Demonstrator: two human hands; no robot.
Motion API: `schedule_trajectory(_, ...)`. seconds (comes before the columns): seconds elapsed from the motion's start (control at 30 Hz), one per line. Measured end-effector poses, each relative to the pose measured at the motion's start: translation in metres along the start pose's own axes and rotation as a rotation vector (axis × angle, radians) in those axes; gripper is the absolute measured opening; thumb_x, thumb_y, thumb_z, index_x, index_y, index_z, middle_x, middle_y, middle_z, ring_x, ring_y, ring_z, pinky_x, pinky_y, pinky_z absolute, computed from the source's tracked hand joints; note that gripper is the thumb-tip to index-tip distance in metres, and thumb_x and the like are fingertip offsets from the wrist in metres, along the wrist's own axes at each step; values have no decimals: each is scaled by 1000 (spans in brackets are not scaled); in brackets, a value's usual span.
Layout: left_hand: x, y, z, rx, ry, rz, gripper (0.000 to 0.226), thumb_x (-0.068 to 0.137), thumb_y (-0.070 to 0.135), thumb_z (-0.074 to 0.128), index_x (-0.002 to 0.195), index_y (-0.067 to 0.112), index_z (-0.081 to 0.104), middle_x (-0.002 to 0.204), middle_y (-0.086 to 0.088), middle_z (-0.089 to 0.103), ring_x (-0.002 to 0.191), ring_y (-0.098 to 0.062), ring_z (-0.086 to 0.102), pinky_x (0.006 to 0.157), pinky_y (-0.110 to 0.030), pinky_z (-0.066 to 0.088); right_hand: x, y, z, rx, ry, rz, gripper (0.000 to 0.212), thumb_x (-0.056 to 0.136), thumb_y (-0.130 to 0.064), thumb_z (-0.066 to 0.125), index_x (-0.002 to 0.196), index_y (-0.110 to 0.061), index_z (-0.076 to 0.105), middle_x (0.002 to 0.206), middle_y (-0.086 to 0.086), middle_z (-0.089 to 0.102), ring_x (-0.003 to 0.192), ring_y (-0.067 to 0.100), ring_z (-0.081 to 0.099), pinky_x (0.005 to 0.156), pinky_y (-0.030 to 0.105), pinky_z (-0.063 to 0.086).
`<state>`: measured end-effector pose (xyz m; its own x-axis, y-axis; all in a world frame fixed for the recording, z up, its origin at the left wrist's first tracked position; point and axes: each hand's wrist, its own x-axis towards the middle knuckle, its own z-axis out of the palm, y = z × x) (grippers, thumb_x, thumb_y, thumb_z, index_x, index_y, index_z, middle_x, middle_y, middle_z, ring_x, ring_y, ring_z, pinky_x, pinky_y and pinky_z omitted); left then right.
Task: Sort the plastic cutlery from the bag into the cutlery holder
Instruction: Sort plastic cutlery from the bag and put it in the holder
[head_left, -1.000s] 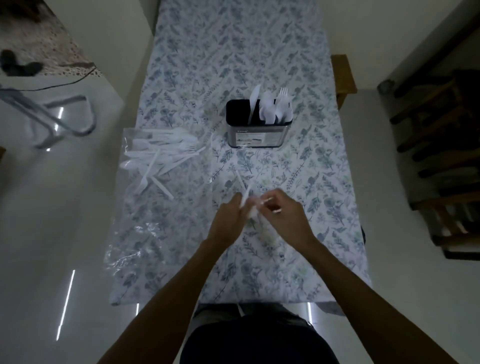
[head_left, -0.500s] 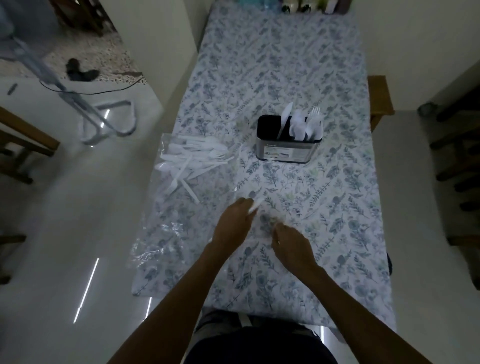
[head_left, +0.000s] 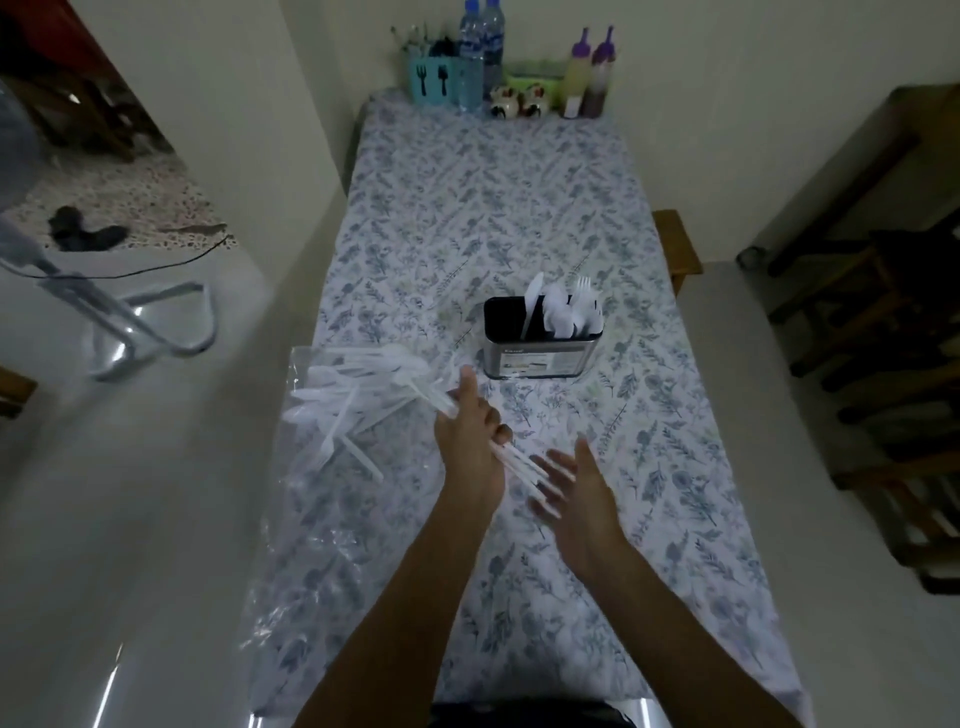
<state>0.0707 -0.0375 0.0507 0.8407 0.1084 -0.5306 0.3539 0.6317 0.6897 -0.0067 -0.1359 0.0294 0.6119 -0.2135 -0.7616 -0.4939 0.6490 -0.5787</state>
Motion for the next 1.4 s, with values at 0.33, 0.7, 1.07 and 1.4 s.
schedule_trajectory(0.33,5,-16,-48,819,-292,288,43,105,43,51,95,4,66,66,0,64,55,-11,60,54,-31,51,-8,14,58,-696,66,-525,51,102,-59,37,98,-20,69,90,-1,72,85,7,68,74,18,52)
schedule_trajectory(0.7,57,24,36,1122,-502,765,31,105,12,50,128,-9,46,66,5,48,46,1,44,42,-14,37,35,-143,95,-1318,-81,-1158,36,103,-22,57,70,-11,58,54,-5,55,44,4,51,47,9,35)
schedule_trajectory(1.07,171,83,114,1386,-681,664,22,94,23,74,94,1,69,85,0,63,69,4,58,66,-13,43,134,-238,132,-1449,-245,-1328,28,103,-28,53,86,-7,60,60,0,53,50,9,42,57,21,30)
schedule_trajectory(1.4,183,54,109,1265,-487,756,31,85,26,80,85,-3,69,78,-8,72,68,-15,66,69,-29,55,156,-240,123,-1380,-284,-1307,26,103,-27,53,80,-14,49,56,-15,38,46,10,35,52,12,31)
